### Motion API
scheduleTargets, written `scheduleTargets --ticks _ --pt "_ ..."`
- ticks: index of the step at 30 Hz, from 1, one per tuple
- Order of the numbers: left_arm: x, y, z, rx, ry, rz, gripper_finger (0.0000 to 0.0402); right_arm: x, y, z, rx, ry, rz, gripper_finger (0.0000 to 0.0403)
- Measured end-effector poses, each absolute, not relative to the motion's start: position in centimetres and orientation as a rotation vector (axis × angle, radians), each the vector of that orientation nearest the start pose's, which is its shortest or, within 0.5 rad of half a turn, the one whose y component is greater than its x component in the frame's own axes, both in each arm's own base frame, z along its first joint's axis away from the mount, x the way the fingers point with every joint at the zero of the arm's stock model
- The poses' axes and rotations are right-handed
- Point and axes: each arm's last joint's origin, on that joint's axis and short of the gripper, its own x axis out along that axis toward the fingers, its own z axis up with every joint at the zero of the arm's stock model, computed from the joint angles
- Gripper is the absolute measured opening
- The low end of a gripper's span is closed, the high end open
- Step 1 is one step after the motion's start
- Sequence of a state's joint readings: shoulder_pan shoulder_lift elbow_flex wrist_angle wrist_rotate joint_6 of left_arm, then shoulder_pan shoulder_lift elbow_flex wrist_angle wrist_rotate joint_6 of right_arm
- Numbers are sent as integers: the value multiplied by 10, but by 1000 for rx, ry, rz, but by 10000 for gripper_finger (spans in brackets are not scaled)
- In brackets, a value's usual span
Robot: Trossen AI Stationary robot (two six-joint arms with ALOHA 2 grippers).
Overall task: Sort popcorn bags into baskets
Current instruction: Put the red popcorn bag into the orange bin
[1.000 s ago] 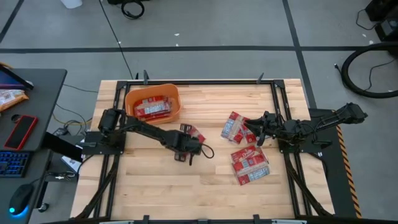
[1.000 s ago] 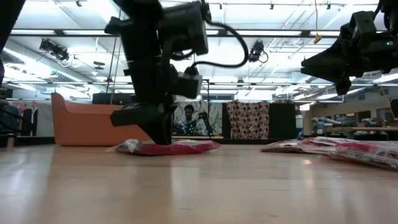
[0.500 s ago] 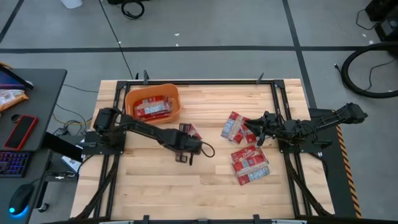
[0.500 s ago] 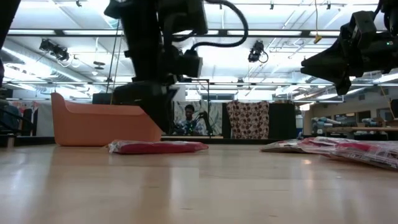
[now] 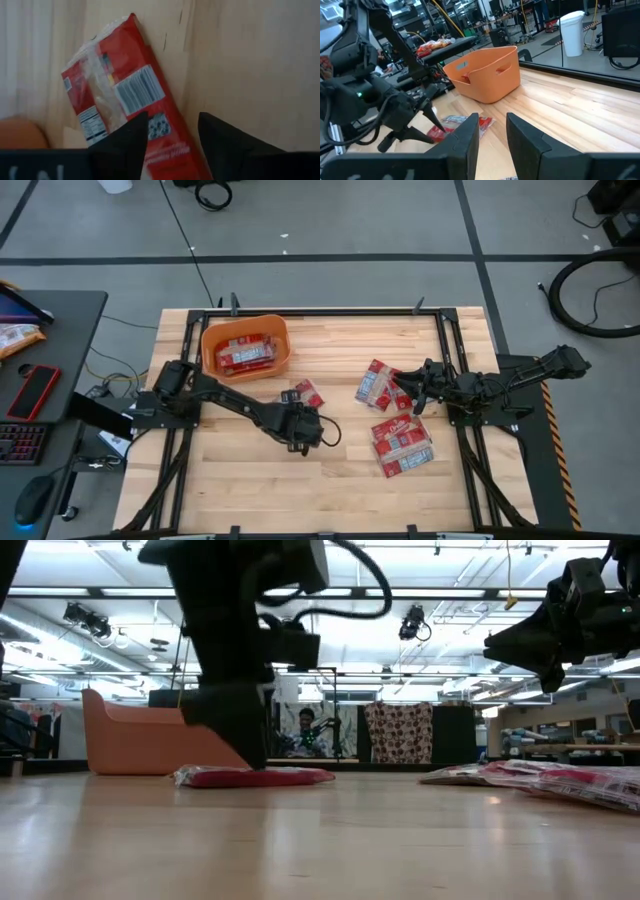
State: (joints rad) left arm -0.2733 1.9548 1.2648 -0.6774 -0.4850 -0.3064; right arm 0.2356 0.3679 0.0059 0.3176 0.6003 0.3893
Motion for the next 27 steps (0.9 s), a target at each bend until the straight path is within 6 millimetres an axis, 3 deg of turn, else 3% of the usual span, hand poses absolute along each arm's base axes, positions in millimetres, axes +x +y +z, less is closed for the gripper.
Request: scheduleTargets --ticks 7,13,19,24,27 --pt "358 -86 123 248 1262 421 182 116 11 164 368 -34 -368 103" --pt "358 -86 118 258 1282 421 116 116 11 164 368 -33 -368 103" --pt "354 -84 125 274 1307 403 16 116 11 164 368 -33 -367 103" --pt "349 -84 137 256 1329 372 9 116 11 164 368 -33 -368 103" --pt "348 -84 156 253 1318 372 9 116 11 164 368 -33 -368 103"
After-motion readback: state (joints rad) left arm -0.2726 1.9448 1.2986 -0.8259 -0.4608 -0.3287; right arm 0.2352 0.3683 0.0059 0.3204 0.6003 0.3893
